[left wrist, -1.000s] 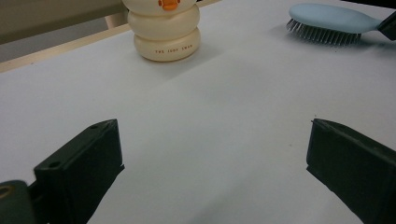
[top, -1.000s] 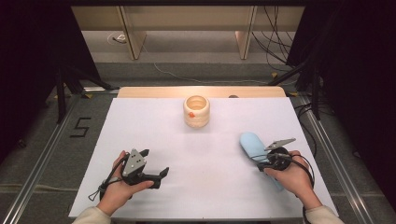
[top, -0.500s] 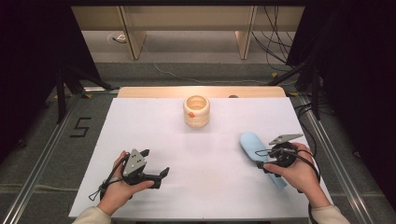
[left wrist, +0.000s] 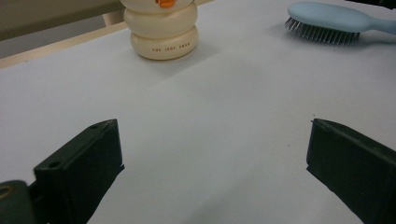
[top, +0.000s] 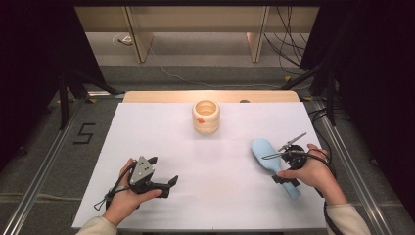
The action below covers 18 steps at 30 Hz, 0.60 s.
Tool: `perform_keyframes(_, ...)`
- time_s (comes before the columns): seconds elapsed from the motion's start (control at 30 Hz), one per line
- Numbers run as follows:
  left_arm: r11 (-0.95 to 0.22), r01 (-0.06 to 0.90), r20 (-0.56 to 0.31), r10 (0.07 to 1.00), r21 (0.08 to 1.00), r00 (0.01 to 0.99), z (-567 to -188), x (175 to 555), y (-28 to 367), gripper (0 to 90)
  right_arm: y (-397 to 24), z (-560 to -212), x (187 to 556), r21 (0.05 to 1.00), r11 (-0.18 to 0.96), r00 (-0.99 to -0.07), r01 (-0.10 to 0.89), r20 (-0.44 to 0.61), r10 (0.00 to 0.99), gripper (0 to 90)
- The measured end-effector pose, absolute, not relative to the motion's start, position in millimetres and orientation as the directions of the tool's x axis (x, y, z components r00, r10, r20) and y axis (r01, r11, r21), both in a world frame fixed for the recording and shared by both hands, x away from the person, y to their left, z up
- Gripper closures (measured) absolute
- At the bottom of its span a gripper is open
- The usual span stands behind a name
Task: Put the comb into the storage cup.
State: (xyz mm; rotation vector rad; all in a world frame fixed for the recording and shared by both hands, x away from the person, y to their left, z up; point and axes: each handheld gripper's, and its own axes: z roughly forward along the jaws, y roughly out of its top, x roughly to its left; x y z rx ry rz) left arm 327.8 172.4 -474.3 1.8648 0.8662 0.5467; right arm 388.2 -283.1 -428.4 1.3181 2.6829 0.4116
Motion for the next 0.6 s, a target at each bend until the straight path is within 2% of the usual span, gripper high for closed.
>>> perform_keyframes(0.37,-0.274,0.327,-0.002,0.764,0.905,0.645,-474.4,328.0,172.4,2.9,-272.5,-446.0,405.5,0.195,0.572,-0.585,0.797,0.010,0.811,17.1)
perform_keyframes(0.6,-0.274,0.328,-0.003,0.763,0.904,0.646,-474.5,328.1,172.1,3.0,-270.0,-450.0,409.6,0.181,0.576,-0.587,0.797,0.009,0.809,18.9)
